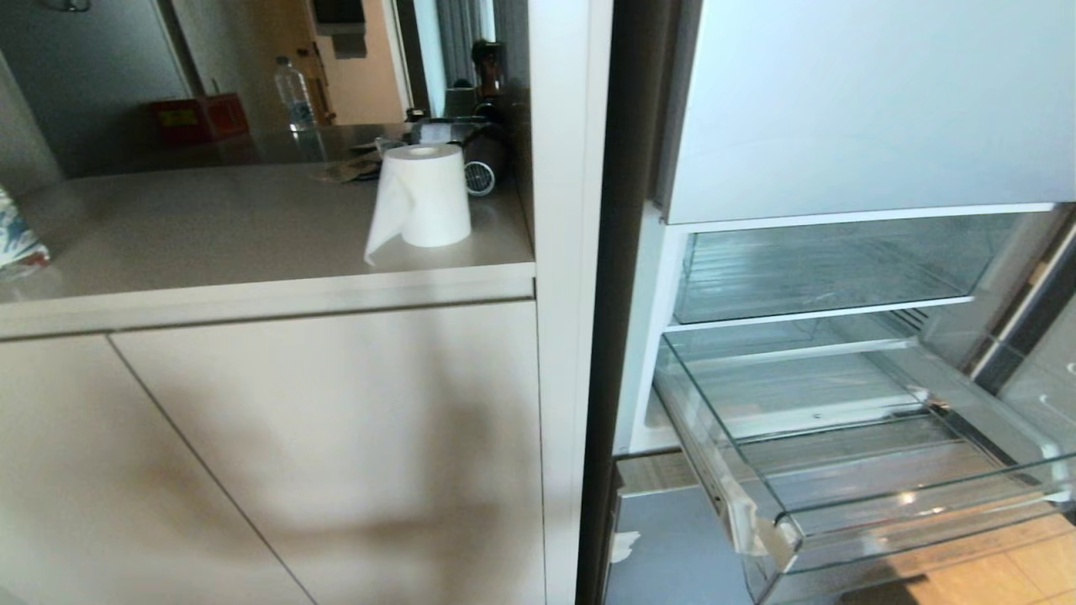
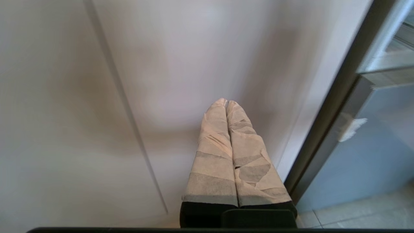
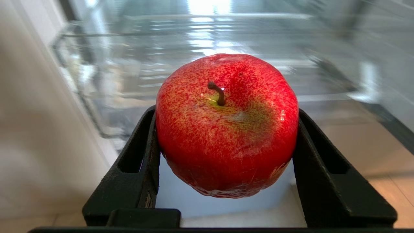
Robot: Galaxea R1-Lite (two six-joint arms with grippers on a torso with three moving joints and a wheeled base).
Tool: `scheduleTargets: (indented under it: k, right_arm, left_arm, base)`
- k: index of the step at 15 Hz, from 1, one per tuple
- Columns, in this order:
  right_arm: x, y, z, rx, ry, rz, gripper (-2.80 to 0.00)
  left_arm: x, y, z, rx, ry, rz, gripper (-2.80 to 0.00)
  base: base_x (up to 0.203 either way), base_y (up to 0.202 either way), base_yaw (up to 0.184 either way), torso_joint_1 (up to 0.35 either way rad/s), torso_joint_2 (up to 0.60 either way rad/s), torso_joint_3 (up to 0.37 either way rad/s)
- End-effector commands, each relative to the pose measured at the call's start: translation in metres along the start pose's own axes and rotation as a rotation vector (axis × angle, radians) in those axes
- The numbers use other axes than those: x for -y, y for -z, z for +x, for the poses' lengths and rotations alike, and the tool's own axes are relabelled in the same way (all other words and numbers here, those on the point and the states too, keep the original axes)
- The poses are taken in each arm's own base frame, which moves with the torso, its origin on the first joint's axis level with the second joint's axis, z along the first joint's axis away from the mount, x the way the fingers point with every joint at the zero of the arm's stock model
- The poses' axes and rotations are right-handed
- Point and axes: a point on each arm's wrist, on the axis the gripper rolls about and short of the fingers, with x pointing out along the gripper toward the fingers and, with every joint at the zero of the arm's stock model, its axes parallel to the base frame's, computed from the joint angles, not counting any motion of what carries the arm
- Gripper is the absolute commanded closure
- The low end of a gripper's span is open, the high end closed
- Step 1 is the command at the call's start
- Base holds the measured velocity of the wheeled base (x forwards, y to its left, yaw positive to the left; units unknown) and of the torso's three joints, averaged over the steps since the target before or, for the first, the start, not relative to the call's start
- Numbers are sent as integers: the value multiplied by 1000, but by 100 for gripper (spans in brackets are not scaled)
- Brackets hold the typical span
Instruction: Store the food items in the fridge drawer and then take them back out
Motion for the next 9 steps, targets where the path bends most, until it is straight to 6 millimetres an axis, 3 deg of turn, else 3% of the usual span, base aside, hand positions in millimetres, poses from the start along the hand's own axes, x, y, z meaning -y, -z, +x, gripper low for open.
scheduleTargets:
  k: [1,5,9]
  right_arm:
    - [0,0,0,-2,-3,-7,0]
    - [0,-6,16,-169,-7,-1,0]
    - [0,-45,53,-172,-9,-1,0]
  left_arm:
    - [0,0,0,-2,1,0,0]
    - [0,0,0,-2,1,1,0]
    - [0,0,0,-2,1,0,0]
  base:
    - [2,-10,148,2,7,5]
    - [0,-2,39,2,2,1]
    - [0,0,0,0,0,0]
